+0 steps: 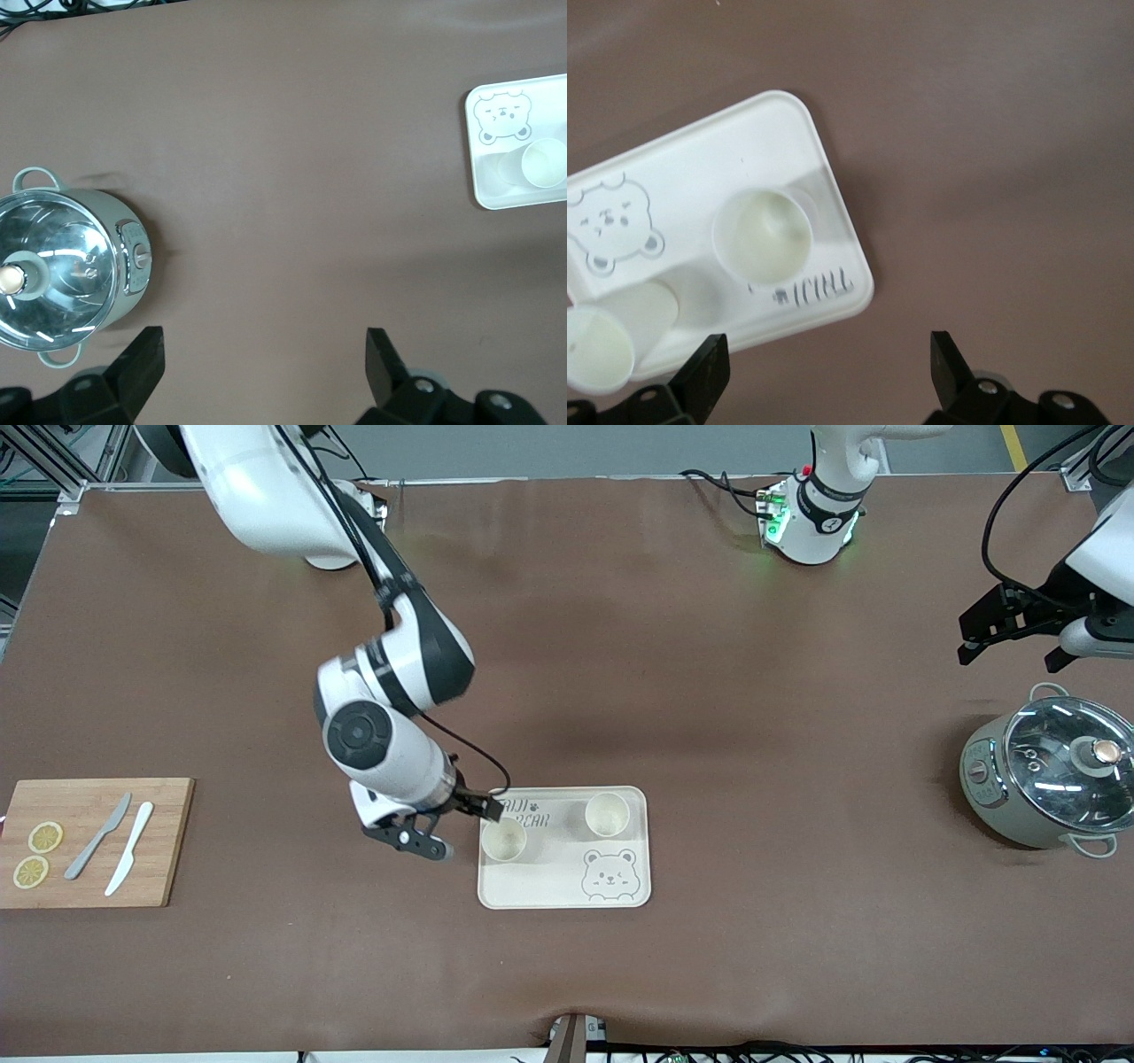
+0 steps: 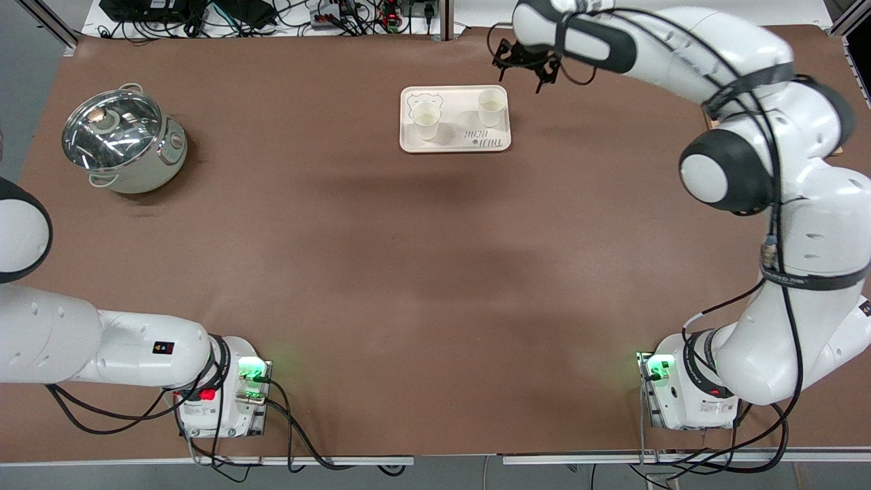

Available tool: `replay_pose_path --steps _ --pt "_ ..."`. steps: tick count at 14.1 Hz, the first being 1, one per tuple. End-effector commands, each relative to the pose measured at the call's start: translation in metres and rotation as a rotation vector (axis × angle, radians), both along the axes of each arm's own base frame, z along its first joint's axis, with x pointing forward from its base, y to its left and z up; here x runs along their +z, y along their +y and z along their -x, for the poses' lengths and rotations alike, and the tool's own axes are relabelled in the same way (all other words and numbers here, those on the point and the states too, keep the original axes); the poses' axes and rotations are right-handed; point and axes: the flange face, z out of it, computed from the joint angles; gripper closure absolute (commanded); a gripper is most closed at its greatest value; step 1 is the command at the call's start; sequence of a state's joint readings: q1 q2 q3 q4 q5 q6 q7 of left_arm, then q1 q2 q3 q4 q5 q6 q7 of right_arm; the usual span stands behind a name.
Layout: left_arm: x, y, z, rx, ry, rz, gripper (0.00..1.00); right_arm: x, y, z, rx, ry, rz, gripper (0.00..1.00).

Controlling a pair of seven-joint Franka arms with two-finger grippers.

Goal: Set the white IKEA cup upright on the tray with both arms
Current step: 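Open the right gripper and lift it away from the cup on the tray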

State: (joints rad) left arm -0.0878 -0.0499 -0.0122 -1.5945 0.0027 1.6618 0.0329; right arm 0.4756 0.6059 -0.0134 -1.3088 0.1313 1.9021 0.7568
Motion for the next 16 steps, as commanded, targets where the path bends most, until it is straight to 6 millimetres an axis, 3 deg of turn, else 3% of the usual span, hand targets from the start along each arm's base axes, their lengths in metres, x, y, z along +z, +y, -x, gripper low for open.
replay_pose_path --steps 1,3,5,11,13,16 --pt "0.004 -0.015 -0.007 -0.010 0.005 0.010 0.00 0.079 -0.040 0.039 0.013 0.057 0.015 0.00" --pt "0.000 -0.010 -0.008 -0.009 0.014 0.010 0.00 0.121 -0.086 0.063 0.080 0.078 0.013 0.00" --pt "-0.001 -0.009 -0.008 -0.009 0.016 0.009 0.00 0.145 -0.130 0.081 0.119 0.072 0.002 0.00" --pt "-0.004 -0.007 -0.009 -0.002 0.023 0.006 0.00 0.193 -0.248 0.112 0.217 0.022 0.012 0.00" --pt "-0.009 -0.006 -0.002 -0.008 0.081 -0.006 0.00 0.214 -0.306 0.119 0.226 -0.013 0.017 0.00" --pt "-0.013 -0.007 0.001 -0.042 0.118 -0.013 0.00 0.215 -0.382 0.119 0.244 -0.038 0.010 0.00"
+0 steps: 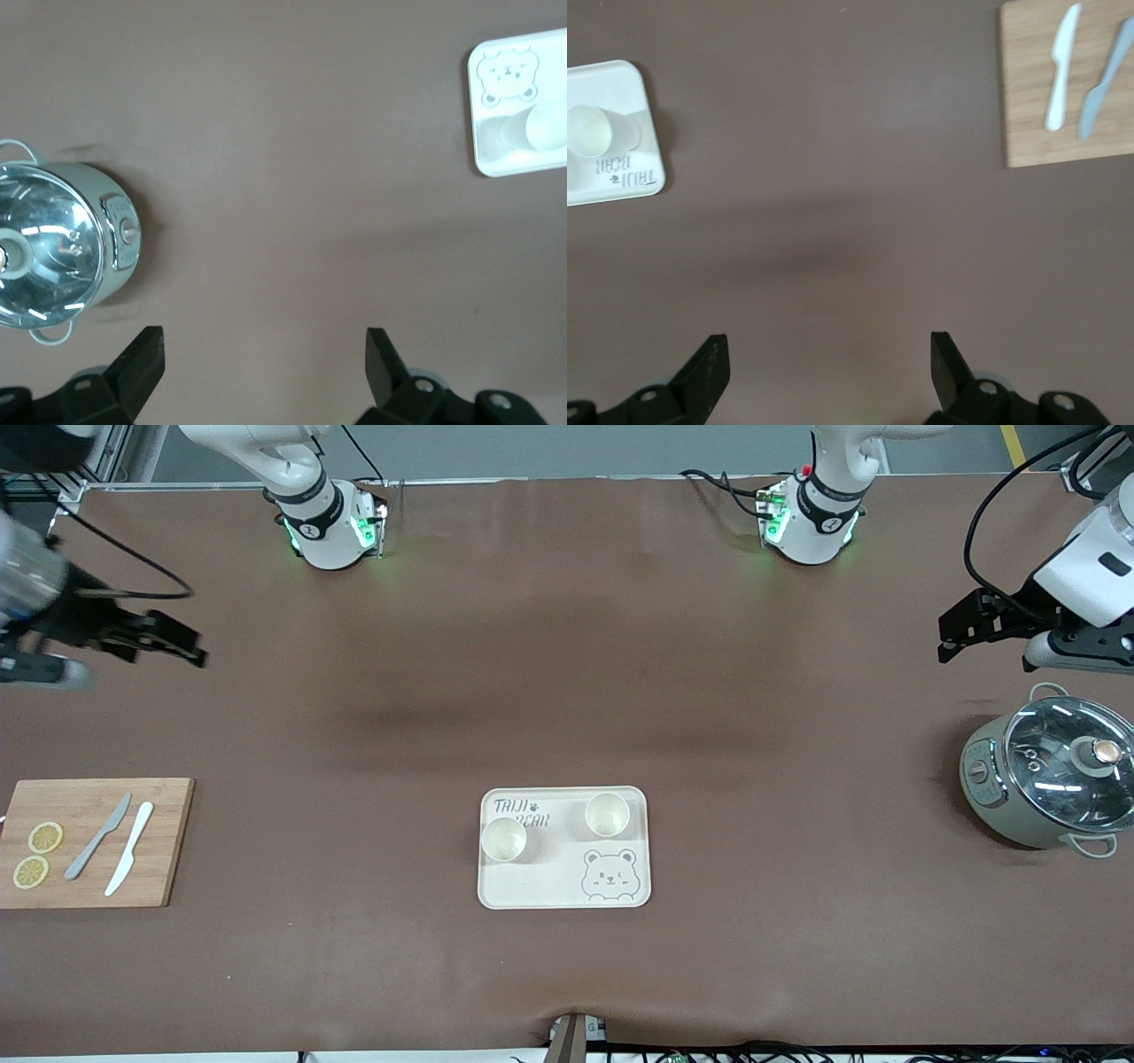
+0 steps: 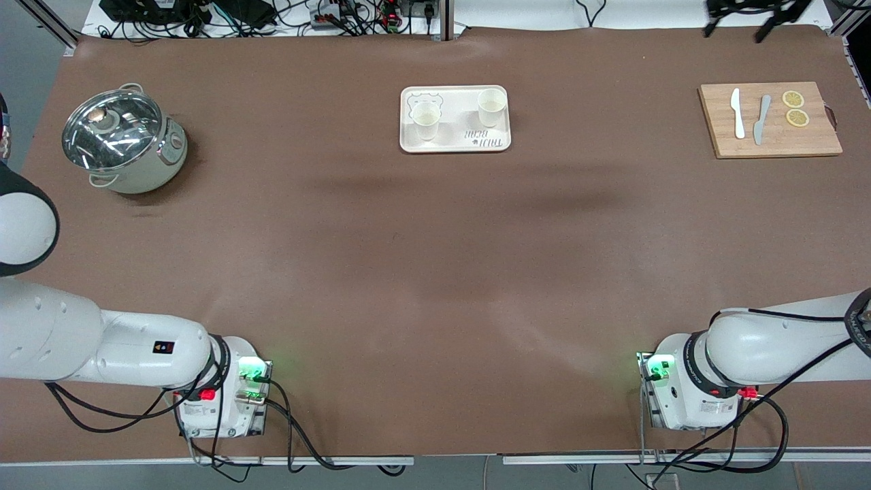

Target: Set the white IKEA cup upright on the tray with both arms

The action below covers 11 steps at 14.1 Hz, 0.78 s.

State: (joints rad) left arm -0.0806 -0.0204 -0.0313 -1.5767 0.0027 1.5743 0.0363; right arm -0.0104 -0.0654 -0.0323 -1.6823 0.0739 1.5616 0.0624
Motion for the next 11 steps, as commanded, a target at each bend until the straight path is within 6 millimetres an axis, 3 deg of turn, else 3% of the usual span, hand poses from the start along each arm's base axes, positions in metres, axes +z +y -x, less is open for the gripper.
replay_pose_path --steps 1,6,9,11 --pt "0.003 0.000 0.001 -0.037 0.023 -0.001 0.00 -0.005 -0.048 0.006 0.009 -0.017 -0.001 0.00" --pt "0.000 0.001 -0.001 -0.033 0.029 -0.003 0.00 0.018 -0.056 -0.003 -0.003 -0.067 0.015 0.00" --pt "-0.001 0.000 -0.001 -0.024 0.029 -0.003 0.00 0.020 -0.082 -0.007 -0.048 -0.068 0.018 0.00" --pt "0.000 -0.002 -0.002 -0.028 0.027 -0.005 0.00 0.019 -0.088 -0.009 -0.055 -0.073 0.017 0.00"
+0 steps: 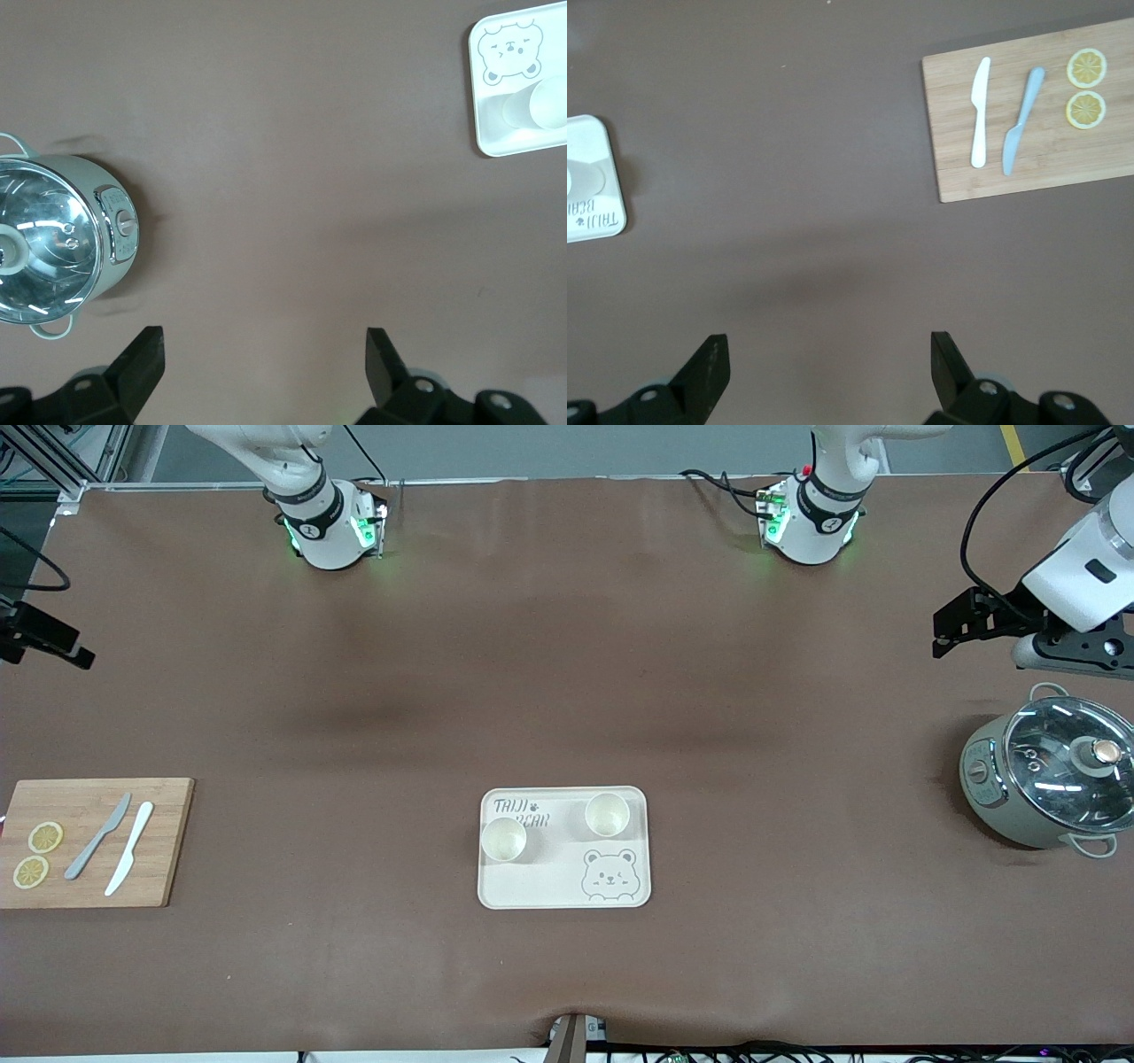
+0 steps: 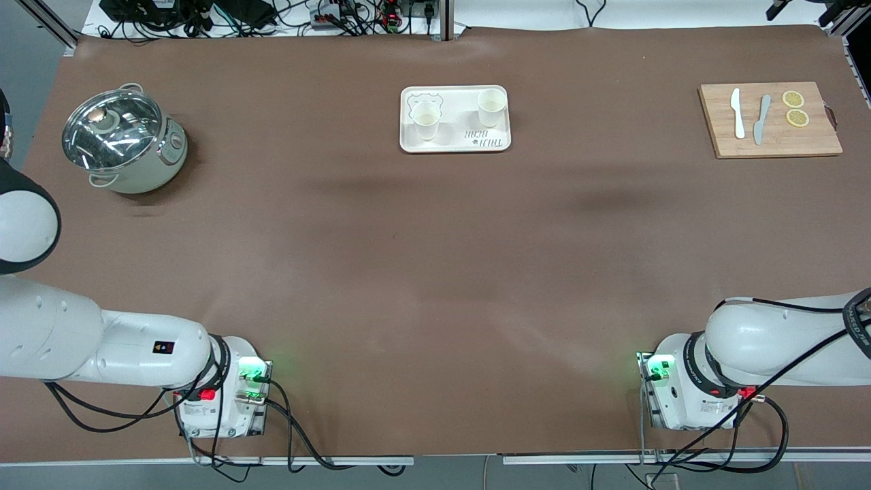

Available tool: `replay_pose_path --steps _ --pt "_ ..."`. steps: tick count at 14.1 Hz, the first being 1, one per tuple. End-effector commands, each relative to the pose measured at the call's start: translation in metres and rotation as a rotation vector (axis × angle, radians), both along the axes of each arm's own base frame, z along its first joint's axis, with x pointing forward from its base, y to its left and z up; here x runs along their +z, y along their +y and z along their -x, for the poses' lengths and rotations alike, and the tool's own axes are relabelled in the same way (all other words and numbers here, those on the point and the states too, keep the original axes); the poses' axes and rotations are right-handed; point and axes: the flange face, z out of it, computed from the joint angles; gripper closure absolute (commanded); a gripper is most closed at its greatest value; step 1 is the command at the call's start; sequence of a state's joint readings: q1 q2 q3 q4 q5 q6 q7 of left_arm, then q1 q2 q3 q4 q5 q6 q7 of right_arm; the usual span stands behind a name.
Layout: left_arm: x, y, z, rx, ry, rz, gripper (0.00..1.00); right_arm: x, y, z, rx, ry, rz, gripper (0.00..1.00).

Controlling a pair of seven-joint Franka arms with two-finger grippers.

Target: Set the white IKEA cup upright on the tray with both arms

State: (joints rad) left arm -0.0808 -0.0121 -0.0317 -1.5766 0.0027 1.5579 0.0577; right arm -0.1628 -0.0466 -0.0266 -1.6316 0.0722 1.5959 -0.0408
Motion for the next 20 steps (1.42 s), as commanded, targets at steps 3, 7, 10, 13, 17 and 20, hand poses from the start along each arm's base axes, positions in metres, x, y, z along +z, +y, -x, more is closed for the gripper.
replay_pose_path --steps 3,7,10,13,17,20 --pt "0.006 -0.002 -0.002 -0.006 -0.002 -0.001 0.00 -0.002 0.004 -0.009 0.012 0.016 0.001 0.00" --pt "0.006 0.001 -0.003 0.000 -0.005 -0.001 0.00 -0.028 0.017 -0.027 0.037 0.048 -0.013 0.00" --pt "0.006 -0.001 -0.003 -0.005 -0.005 -0.001 0.00 -0.041 0.032 -0.042 0.066 0.032 -0.005 0.00" --pt "0.002 -0.004 -0.003 -0.006 0.004 -0.002 0.00 -0.048 0.025 -0.049 0.057 0.023 0.006 0.00" --pt "0.000 -0.002 -0.005 -0.002 0.009 -0.002 0.00 -0.029 0.039 -0.054 0.079 -0.013 0.013 0.00" --pt "-0.001 -0.001 -0.005 0.000 0.010 -0.002 0.00 -0.012 0.040 -0.053 0.085 -0.039 0.046 0.00"
